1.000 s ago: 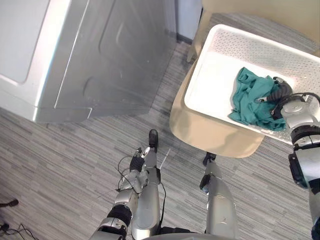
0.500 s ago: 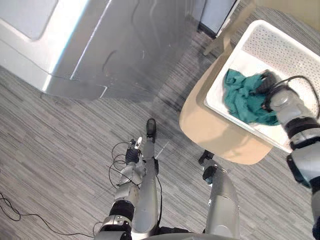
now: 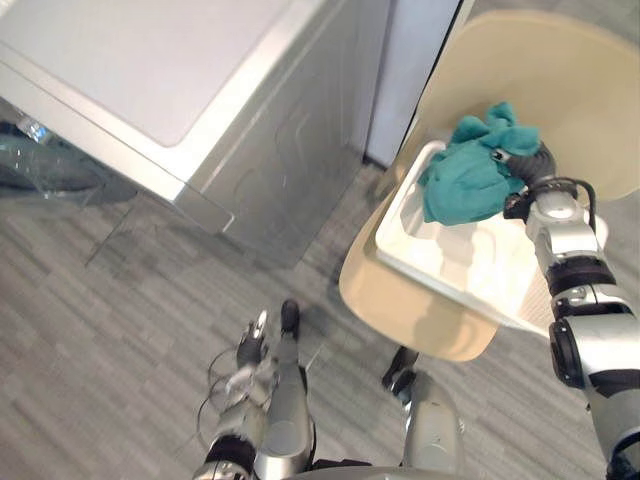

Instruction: Pick up the laundry basket with both hands and put the clothes into the washing machine.

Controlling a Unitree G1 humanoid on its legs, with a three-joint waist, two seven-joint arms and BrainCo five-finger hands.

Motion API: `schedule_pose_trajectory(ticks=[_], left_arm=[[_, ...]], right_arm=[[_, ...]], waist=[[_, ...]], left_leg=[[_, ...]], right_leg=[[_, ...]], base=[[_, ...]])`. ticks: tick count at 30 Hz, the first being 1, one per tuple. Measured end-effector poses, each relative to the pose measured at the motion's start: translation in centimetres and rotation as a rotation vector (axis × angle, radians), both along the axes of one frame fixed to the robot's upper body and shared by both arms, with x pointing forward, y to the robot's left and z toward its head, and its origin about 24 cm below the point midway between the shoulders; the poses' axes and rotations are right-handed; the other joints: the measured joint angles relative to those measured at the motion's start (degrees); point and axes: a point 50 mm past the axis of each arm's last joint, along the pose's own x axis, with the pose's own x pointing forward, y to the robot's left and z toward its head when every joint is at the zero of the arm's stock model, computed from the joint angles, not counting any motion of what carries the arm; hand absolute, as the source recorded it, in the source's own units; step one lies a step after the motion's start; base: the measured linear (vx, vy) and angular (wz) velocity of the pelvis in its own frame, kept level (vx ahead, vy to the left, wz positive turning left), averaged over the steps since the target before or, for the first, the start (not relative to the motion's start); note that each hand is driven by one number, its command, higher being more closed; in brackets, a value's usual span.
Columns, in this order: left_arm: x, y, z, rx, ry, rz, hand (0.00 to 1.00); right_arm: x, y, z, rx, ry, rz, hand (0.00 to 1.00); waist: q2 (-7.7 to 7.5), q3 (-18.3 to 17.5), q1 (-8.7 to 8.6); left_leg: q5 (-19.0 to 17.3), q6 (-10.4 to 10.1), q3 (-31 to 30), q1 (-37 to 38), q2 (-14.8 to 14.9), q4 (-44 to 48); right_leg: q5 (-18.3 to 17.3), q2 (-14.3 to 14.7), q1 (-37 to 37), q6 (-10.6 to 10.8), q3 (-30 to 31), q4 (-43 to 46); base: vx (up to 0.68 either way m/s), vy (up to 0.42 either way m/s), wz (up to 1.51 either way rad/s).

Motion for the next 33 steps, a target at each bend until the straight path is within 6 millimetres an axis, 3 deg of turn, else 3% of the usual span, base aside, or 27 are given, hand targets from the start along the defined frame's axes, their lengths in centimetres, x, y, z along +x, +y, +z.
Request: schedule_pose_trajectory(ticks=[2,5,9,13,15,17,18,20,21,22,24,28,30,33], left_arm=[[-2.1,1.1,-1.2,-0.022,0.074,0.074,0.00],[-4.3,2.9,-1.9,-0.064,0.114,0.227,0.00],[-4.2,6.2,0.0,-0.076,-0.009,0.466,0.00],[-4.0,11.9,5.7,0.081,-0.257,0.709,0.00],[-4.0,14.5,10.4,0.315,-0.372,0.777,0.00],[-3.4,15.5,15.8,0.540,-0.514,0.787,0.00],[-2.6,15.2,18.9,0.650,-0.613,0.780,0.00],[-1.3,13.7,22.9,0.761,-0.772,0.734,0.00],[-0.2,12.1,25.1,0.791,-0.886,0.681,0.00],[0.4,11.2,26.0,0.796,-0.941,0.645,0.00],[3.0,7.5,29.4,0.808,-1.149,0.474,0.00],[6.8,1.8,32.5,0.730,-1.371,0.144,0.00],[9.2,-1.0,32.7,0.660,-1.401,-0.045,0.00],[12.9,-7.1,31.6,0.600,-1.347,-0.470,0.00]], right_arm=[[-0.7,-0.8,0.2,0.056,-0.060,-0.036,1.00],[-1.5,-1.3,1.2,0.098,-0.154,-0.054,1.00],[-2.4,-1.4,3.2,0.130,-0.292,-0.059,1.00],[-3.4,-0.9,4.1,0.128,-0.392,-0.052,1.00],[-4.0,-0.6,5.1,0.120,-0.460,-0.048,1.00],[-4.6,-0.6,6.1,0.118,-0.522,-0.058,1.00],[-4.9,-0.7,6.6,0.115,-0.558,-0.058,1.00],[-5.1,-0.3,7.1,0.112,-0.593,-0.043,1.00],[-5.1,0.0,7.0,0.127,-0.604,-0.035,1.00],[-5.0,0.2,7.0,0.136,-0.609,-0.028,1.00],[-5.0,1.7,7.2,0.179,-0.648,0.027,1.00],[-5.2,4.0,8.1,0.205,-0.713,0.122,1.00],[-5.3,4.7,8.4,0.214,-0.734,0.152,1.00],[-4.9,5.9,9.6,0.216,-0.759,0.200,1.00]], waist=[[-0.81,-1.67,-0.05],[-0.70,-6.34,-0.07],[-0.03,-10.62,0.11],[0.28,-15.54,0.15],[0.69,-17.62,0.11],[1.35,-18.83,-0.03],[1.88,-19.53,-0.07],[2.68,-19.96,-0.15],[3.15,-20.39,-0.27],[3.38,-20.54,-0.46],[4.11,-20.99,-0.76],[4.22,-21.11,-2.47],[4.24,-21.14,-3.52],[4.27,-21.15,-5.34]], left_leg=[[-0.73,-0.17,0.17,2.29,0.07,0.00],[-1.07,-0.26,0.55,4.38,-0.22,-0.05],[-1.47,-0.51,0.69,6.76,-0.12,-0.10],[-3.92,-0.24,2.24,10.25,0.04,-0.14],[-4.60,0.00,3.66,11.86,-0.30,-0.14],[-4.77,0.01,4.86,12.95,-0.52,-0.15],[-4.76,0.02,4.94,13.05,-0.56,-0.16],[-4.75,0.03,5.29,13.93,-0.67,-0.18],[-4.75,0.03,5.60,14.44,-0.71,-0.33],[-4.75,0.03,5.73,14.64,-0.74,-0.53],[-4.76,0.03,7.06,15.42,-0.67,-0.55],[-4.94,-0.22,8.23,15.66,-0.68,-0.56],[-4.95,-0.22,8.29,15.67,-0.75,-0.57],[-4.98,-0.27,8.30,15.33,-0.68,-0.60]], right_leg=[[1.43,0.66,3.30,-0.01,0.04,-2.96],[3.77,1.75,7.20,0.65,0.04,-8.12],[6.52,3.35,12.57,0.97,-0.24,-14.89],[8.73,4.63,17.16,1.42,0.24,-20.46],[9.59,4.52,18.54,1.71,1.41,-22.12],[10.42,4.40,19.45,1.58,2.12,-23.17],[10.77,4.46,19.60,1.64,2.43,-23.55],[11.25,4.42,20.28,1.51,2.95,-23.92],[11.37,4.38,20.52,1.45,3.22,-23.97],[11.39,4.38,20.69,1.44,3.28,-23.99],[11.53,4.41,20.61,1.55,4.55,-24.14],[12.30,4.37,20.10,1.50,6.12,-24.47],[12.74,4.38,20.12,1.53,6.22,-25.05],[13.05,4.50,19.94,1.38,6.67,-25.31]], base=[[0.13,-0.003,-0.09],[0.11,0.000,-0.06],[0.07,0.012,0.01],[0.03,0.020,-0.14],[0.05,0.022,-0.25],[0.01,0.023,-0.20],[-0.01,0.018,-0.11],[-0.01,0.012,-0.11],[-0.03,0.013,-0.10],[-0.07,0.014,-0.12],[-0.06,0.012,-0.21],[-0.04,0.008,-0.22],[-0.03,0.002,-0.04],[-0.02,0.000,-0.03]])
